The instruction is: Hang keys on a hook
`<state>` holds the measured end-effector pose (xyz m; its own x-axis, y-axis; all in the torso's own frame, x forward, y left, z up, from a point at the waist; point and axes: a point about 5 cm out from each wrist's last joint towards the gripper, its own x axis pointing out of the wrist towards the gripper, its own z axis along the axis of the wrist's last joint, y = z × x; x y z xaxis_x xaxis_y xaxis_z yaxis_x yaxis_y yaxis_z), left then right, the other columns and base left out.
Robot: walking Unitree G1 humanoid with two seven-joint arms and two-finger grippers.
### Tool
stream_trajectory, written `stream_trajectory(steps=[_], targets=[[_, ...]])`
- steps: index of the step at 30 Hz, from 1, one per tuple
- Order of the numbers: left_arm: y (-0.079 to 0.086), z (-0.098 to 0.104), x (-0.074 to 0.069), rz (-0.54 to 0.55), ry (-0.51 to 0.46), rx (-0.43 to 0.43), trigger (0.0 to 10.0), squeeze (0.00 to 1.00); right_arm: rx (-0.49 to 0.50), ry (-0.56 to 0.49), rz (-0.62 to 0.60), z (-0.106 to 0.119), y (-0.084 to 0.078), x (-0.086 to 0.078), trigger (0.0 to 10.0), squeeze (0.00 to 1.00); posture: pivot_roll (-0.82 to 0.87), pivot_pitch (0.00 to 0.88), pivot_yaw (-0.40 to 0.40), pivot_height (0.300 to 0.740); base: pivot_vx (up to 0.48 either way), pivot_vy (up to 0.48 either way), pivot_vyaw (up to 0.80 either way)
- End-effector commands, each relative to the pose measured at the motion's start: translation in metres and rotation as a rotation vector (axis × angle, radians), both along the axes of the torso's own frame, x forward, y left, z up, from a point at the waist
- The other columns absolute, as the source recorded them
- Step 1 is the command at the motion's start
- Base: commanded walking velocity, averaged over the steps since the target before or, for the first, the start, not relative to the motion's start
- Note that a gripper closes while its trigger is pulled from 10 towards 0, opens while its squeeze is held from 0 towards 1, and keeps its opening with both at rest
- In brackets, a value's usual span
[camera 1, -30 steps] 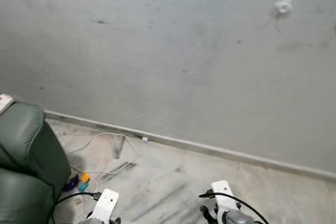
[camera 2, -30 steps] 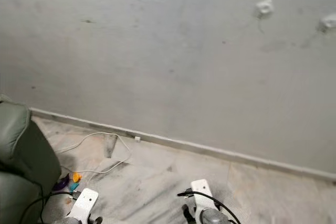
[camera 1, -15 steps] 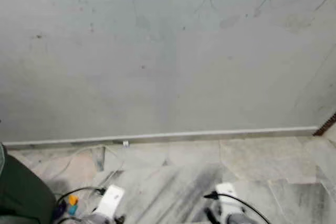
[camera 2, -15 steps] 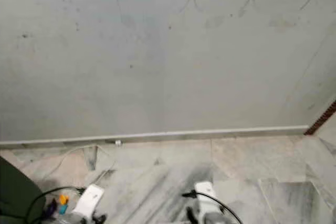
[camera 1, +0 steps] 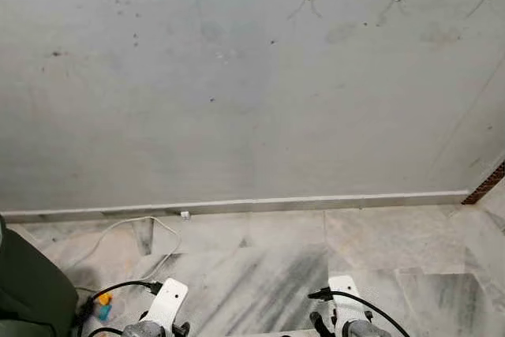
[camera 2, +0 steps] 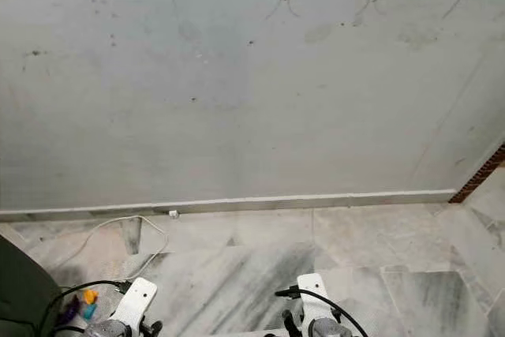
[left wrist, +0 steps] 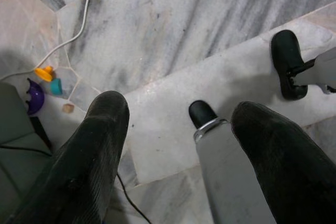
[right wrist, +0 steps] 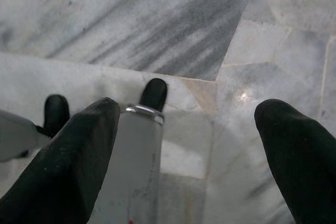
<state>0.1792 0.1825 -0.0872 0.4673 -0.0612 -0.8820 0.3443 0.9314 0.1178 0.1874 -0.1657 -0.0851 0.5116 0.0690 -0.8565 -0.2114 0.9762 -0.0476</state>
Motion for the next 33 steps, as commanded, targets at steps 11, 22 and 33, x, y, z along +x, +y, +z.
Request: stream_trajectory(steps=[11,22,33], targets=[[0.004,0.002,0.001,0.271,-0.120,-0.026,10.0,0.00,0.123,-0.073,-0.089,0.009,0.005,0.017,10.0,0.00,-0.04,0.076,-0.059,0.740,0.000,0.000,0.00],[0.001,0.004,0.005,0.168,-0.118,-0.043,10.0,0.00,0.127,-0.095,-0.035,0.015,0.016,0.028,10.0,0.00,-0.05,0.068,-0.039,0.740,0.000,-0.067,0.00],[0.001,0.003,0.004,0.148,-0.097,-0.050,10.0,0.00,0.036,-0.033,0.029,0.005,-0.002,0.008,10.0,0.00,-0.06,0.061,-0.043,0.740,0.000,-0.475,0.00]])
